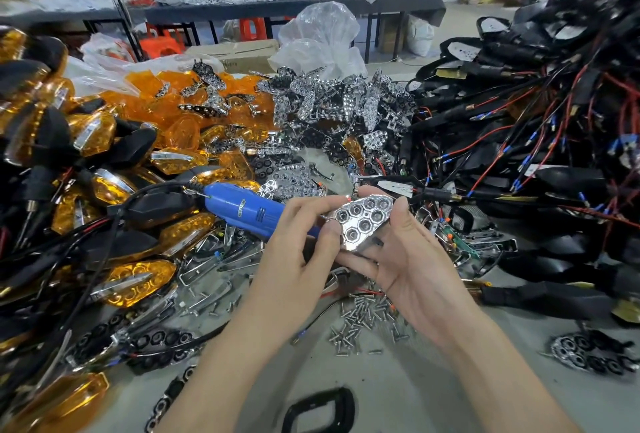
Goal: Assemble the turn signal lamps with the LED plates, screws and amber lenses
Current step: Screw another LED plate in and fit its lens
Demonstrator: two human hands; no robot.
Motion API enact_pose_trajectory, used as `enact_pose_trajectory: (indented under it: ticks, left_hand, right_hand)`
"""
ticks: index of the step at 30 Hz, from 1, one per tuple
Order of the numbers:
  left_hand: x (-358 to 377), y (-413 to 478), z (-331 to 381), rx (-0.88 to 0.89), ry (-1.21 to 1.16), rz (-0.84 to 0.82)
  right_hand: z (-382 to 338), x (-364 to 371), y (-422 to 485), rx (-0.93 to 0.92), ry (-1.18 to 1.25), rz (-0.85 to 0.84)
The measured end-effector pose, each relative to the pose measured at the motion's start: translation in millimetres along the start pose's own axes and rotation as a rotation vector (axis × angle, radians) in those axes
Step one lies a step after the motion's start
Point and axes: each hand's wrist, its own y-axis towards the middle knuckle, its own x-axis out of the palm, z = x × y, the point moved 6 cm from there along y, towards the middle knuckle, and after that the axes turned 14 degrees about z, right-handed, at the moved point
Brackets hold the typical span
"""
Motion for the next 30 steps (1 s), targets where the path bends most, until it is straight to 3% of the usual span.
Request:
enact_pose_trajectory:
  ticks: [25,30]
  left_hand:
    - [-4.1,2.0,6.1,-0.023,-0.04,-0.003]
    - [-3.5,2.0,5.6,-0.036,-0.019,0.004]
  right_hand:
    - [-4.7,5.1,-3.1,-0.006,0.002,-0.051]
    - [-3.0,0.8,-1.1,0.025,0.017,0.001]
